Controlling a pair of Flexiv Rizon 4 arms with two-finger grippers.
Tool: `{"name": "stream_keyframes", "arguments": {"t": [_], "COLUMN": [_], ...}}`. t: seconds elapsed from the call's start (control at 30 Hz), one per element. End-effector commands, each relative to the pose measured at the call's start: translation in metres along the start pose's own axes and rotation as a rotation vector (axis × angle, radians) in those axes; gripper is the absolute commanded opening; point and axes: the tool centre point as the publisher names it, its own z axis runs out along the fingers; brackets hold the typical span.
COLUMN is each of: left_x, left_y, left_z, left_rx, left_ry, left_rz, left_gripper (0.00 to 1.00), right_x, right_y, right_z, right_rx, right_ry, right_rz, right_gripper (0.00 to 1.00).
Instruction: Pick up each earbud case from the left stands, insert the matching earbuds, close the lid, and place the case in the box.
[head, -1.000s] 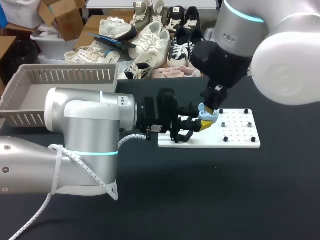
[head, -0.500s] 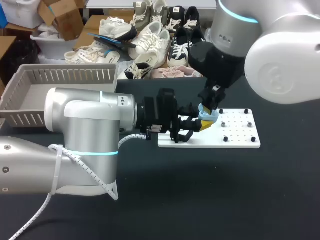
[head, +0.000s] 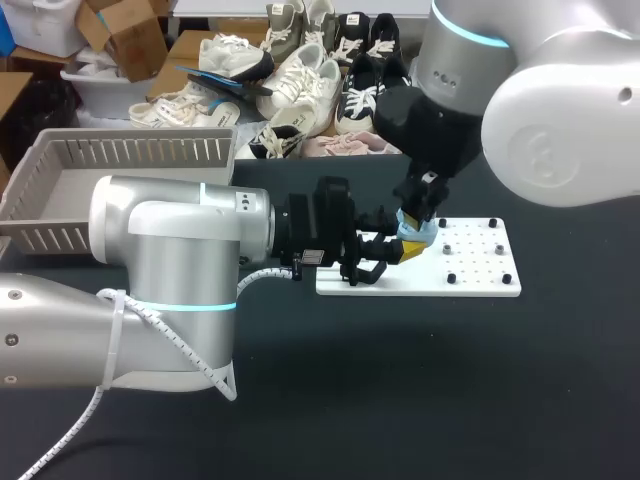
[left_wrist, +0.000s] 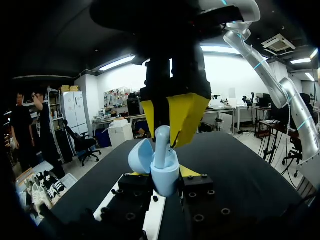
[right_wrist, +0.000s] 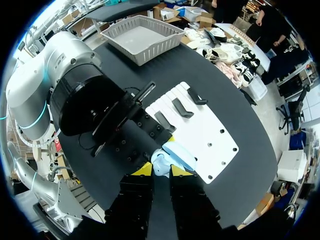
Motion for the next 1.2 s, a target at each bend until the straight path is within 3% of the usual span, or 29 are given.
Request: {"name": "stream_keyframes", "arguments": {"t": [0.03, 1.2], "left_x": [0.0004, 0.0004], "left_y": [-0.0034, -0.0034], "left_z": [0.0015, 0.0015], "left_rx": [-0.021, -0.021], "left_ry": [-0.002, -0.002], "left_rz": [0.001, 0.001], "left_gripper": [0.0, 0.0], "right_x": [-0.0016, -0.0009], "right_y": [0.0002, 0.0012], "right_z": [-0.0001, 0.0037], "right_rx": [0.0, 0.004], "right_ry": [0.006, 0.015], "right_rz": [0.002, 0.007], "right_gripper": [0.0, 0.0]}}
